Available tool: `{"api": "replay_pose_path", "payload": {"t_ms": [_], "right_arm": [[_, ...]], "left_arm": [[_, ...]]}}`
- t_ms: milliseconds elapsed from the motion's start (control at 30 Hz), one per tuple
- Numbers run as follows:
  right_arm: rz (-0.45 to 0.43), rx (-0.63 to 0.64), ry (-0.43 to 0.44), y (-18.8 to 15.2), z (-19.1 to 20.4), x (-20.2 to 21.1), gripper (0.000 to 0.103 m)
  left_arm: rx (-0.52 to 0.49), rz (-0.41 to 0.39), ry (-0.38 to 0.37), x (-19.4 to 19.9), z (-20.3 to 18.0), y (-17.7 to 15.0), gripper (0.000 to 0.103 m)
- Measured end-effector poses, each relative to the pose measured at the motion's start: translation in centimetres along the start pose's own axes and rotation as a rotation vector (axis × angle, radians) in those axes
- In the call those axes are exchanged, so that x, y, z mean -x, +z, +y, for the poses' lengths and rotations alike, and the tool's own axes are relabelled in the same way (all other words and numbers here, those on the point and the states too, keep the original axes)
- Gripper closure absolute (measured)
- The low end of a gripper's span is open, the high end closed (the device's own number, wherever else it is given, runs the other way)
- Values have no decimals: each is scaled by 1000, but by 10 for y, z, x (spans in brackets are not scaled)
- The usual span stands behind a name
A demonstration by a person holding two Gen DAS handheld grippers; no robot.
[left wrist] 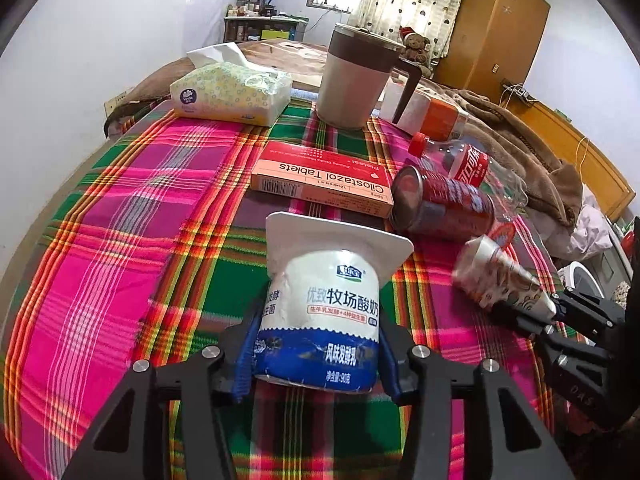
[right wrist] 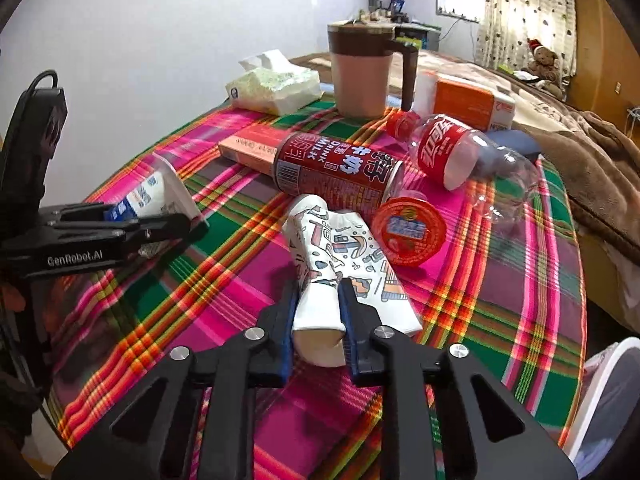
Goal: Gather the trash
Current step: 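Grasp the white yogurt cup with the left gripper while the right gripper grasps the patterned paper cup, then carry the yogurt cup and paper cup over the wastebasket and open both grippers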
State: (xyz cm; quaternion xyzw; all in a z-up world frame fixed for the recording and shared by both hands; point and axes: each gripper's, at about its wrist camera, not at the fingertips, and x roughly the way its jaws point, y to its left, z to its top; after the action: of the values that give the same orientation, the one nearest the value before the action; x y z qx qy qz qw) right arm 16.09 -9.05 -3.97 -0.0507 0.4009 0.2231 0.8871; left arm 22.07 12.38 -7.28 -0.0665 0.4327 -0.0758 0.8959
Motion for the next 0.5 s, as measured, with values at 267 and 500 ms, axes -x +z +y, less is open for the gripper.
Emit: {"api": "replay_pose_path", "payload": {"t_ms": [267,500], "right_arm": [[-59,-57,2,-5,0,17,84],[-100,-76,-30,-8,-1,35,83]], "left_arm": [[-20,-24,-1,17,-13,-10,53],[-45,-55,-11,37,-31,-18,53]]}}
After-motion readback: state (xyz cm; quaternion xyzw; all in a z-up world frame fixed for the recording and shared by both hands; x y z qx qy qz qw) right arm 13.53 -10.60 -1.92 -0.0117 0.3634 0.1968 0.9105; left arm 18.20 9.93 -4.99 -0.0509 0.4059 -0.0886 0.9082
